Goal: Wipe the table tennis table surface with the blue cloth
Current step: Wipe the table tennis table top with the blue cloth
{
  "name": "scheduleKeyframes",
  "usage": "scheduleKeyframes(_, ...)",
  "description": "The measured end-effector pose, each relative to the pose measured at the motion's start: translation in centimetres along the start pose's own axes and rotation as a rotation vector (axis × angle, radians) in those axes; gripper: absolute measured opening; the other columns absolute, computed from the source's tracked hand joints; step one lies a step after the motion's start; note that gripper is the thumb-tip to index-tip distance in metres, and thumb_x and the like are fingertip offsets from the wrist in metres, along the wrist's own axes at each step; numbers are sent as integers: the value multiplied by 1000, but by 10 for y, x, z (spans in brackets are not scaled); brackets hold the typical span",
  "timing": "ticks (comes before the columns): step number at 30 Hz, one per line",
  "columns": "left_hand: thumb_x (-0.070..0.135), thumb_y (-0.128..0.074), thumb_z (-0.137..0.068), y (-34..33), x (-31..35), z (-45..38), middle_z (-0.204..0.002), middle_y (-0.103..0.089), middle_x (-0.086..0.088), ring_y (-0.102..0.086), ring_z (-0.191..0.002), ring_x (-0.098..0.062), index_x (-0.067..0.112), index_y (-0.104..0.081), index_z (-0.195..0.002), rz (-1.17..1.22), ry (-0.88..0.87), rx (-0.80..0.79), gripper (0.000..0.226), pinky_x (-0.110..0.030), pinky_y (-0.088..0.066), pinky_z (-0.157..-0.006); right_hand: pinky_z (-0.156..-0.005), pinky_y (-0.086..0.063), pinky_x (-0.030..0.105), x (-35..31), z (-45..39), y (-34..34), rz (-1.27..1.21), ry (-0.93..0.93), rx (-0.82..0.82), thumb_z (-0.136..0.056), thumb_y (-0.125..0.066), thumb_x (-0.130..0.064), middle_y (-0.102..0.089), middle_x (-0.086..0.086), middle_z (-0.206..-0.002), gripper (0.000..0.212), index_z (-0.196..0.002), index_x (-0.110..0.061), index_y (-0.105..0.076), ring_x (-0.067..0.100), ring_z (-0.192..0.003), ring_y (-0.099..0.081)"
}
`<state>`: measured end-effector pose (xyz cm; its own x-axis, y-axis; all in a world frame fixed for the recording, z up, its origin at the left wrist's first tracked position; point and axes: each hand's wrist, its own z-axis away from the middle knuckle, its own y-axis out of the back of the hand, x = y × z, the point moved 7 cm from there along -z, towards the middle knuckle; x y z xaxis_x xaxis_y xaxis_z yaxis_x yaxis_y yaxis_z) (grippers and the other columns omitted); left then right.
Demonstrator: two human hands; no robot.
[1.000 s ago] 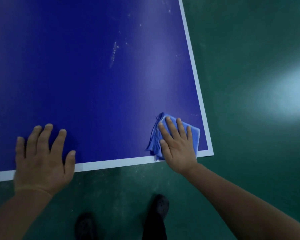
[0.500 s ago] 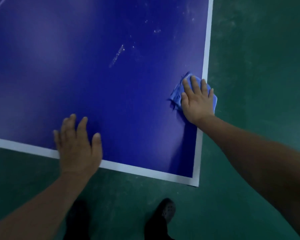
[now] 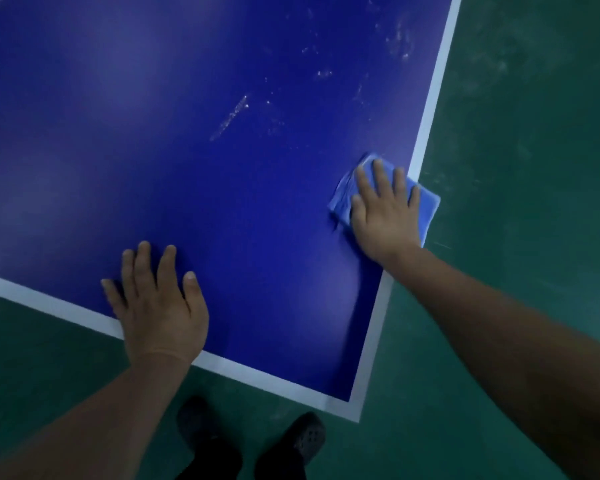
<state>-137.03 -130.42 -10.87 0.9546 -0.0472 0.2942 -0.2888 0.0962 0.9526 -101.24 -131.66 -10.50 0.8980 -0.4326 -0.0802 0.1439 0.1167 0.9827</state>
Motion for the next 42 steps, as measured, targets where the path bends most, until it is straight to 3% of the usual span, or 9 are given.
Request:
scheduleKeyframes(3, 45, -21, -99, -1, -2, 0, -164, -19, -13, -4, -154, -26, 14, -34, -152, -9, 9, -2, 63, -55, 4, -122, -120, -5, 59, -34, -1, 0, -25, -75, 30, -104, -12, -44, -4, 1, -167, 57, -159, -27, -11, 34, -152, -1)
scheduleKeyframes(9, 41, -25, -99, 2, -1, 0, -161, -27, -15, -13, -153, -31, 11, -40, -148, -20, -4, 15, 60, -61, -5, -121, -118, -13, 62, -99, 99, -31, 80, 624, -50, -105, -23, -45, -19, 1, -165, 54, -156, -29, -24, 35, -152, -12)
scheduleKeyframes(12, 41, -26, -99, 1, -2, -1, -161, -27, -14, -13, -153, -30, 10, -40, -149, -40, -3, 7, 60, -60, -5, -121, -115, -21, 64, -50, 36, -15, 120, 348, 27, -104, -13, -48, -24, 4, -163, 58, -155, -27, -26, 37, -149, -20)
scheduleKeyframes(16, 41, -27, -99, -2, -4, -1, -160, -29, -15, -15, -152, -31, 8, -39, -149, -45, 7, -5, 61, -60, -6, -121, -119, -9, 60, -32, 0, 1, -21, -101, 15, -96, -7, -52, -14, 3, -166, 69, -157, -24, -23, 34, -151, -9)
scheduleKeyframes(22, 40, -29, -98, 0, -1, -2, -159, -32, -15, -20, -151, -32, 6, -42, -147, -51, 0, -6, 62, -56, -2, -121, -119, -12, 59, -121, 24, -17, 119, 511, -59, -105, -9, -50, -17, 0, -165, 57, -156, -29, -21, 31, -152, -8)
scheduleKeyframes(28, 42, -25, -101, 1, -1, -2, -158, -32, -17, -22, -149, -33, 5, -43, -146, -61, -9, 13, 61, -58, -5, -121, -120, -8, 59, -88, -46, -4, 89, 219, -20, -100, -9, -49, -9, -1, -166, 61, -157, -28, -11, 31, -153, -4)
scheduleKeyframes(32, 48, -14, -103, 2, -3, 0, -159, -29, -19, -22, -149, -37, 6, -36, -148, -53, 30, 35, 65, -59, -10, -119, -118, -9, 62, -194, -4, -19, 97, 701, -16, -102, -27, -44, -19, 2, -164, 56, -155, -27, -24, 36, -151, -10)
scheduleKeyframes(37, 49, -14, -103, 6, 0, 3, -159, -29, -20, -20, -149, -37, 2, -43, -146, -145, 199, 86, 70, -57, -5, -122, -119, -3, 62, -306, -40, -24, 71, 1055, -95, -100, -8, -46, -11, -1, -166, 61, -157, -29, -19, 34, -152, -3)
scheduleKeyframes(42, 44, -31, -96, -4, 39, 15, -159, -29, -18, -18, -150, -34, 4, -41, -148, -97, 462, 143, 66, -53, -3, -121, -115, -10, 63, -233, -243, 9, 81, 747, 11, -100, -13, -47, -16, -3, -165, 60, -157, -30, -21, 39, -150, -12)
